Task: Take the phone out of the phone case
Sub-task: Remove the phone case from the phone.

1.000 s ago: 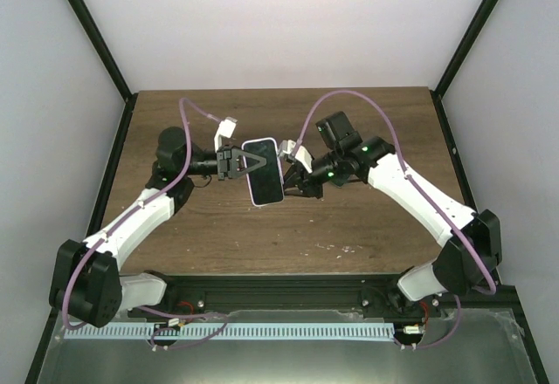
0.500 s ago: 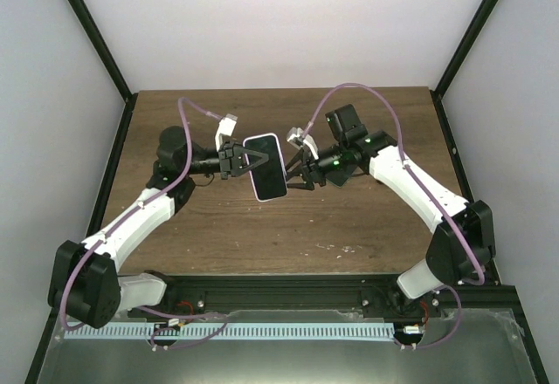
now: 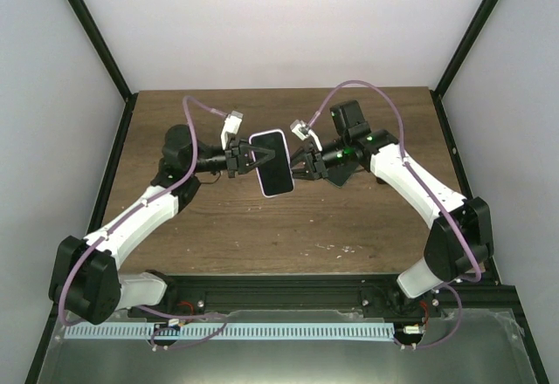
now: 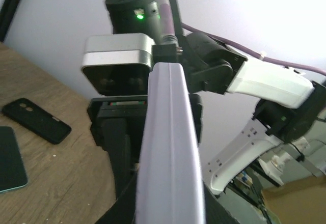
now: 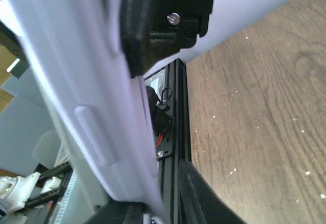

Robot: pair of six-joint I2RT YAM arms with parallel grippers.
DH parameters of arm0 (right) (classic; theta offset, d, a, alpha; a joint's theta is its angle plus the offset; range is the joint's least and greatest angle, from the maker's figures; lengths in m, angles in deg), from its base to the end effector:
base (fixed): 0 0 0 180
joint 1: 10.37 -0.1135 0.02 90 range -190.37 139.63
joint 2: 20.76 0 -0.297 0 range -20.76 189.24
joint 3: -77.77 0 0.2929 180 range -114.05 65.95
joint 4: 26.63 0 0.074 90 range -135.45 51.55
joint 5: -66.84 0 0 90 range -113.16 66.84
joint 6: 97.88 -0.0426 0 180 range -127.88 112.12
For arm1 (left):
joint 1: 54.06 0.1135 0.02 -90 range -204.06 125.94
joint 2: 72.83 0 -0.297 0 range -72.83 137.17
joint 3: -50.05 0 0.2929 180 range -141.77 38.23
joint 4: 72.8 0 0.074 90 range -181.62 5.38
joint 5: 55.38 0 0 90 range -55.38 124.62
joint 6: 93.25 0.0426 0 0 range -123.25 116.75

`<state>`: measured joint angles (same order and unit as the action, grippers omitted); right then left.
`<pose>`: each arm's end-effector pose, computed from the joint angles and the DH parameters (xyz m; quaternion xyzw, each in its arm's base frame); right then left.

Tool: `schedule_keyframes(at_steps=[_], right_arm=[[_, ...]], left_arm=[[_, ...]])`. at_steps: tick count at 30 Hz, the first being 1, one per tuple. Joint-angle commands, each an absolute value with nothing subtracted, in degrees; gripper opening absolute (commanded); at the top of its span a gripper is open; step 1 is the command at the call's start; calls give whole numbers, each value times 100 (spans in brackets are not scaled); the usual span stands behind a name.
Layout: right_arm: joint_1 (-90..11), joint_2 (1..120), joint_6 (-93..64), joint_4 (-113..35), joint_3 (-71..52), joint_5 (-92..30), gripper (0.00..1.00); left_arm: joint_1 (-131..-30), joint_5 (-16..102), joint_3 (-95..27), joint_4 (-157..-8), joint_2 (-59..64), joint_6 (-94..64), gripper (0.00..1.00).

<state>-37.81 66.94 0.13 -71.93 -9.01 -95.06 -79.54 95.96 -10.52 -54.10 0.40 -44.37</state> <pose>0.3020 0.2024 0.3426 -0.4372 0.6489 0.5879 0.2056 0.2674 -0.1688 0.3436 0.2974 0.6216 -0.6362 0.3471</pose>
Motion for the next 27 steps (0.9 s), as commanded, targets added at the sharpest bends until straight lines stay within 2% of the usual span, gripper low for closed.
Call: schedule_keyframes(at_steps=[1,3,8,13,18,20,27], right_arm=[[-3981,6574,-331,-5420,-1181,-10112,10],[-3974,6512,-280,-5553,-997,-10110,2],[-3873,6288,-536,-5558,-237,-9814,1],[-3737,5895,-1550,-4514,1172,-9177,1],[-3735,5797,-2165,-4496,1879,-7592,1],[-3737,5886,-2298,-4576,1971,-7279,1],[-3813,5925,-2680,-4968,1934,-6577,1]], left_arm=[[-8673,9928,-898,-6853,335,-4363,0],[-8529,9550,-967,-7003,352,-4359,0],[-8142,8424,-995,-7445,269,-4178,0],[-8140,6926,-950,-8467,28,-3608,27],[-8259,4421,-539,-9345,-505,-3739,52],[-8418,3940,-313,-9333,-691,-3826,56],[-9608,2941,164,-9344,-968,-3773,58]])
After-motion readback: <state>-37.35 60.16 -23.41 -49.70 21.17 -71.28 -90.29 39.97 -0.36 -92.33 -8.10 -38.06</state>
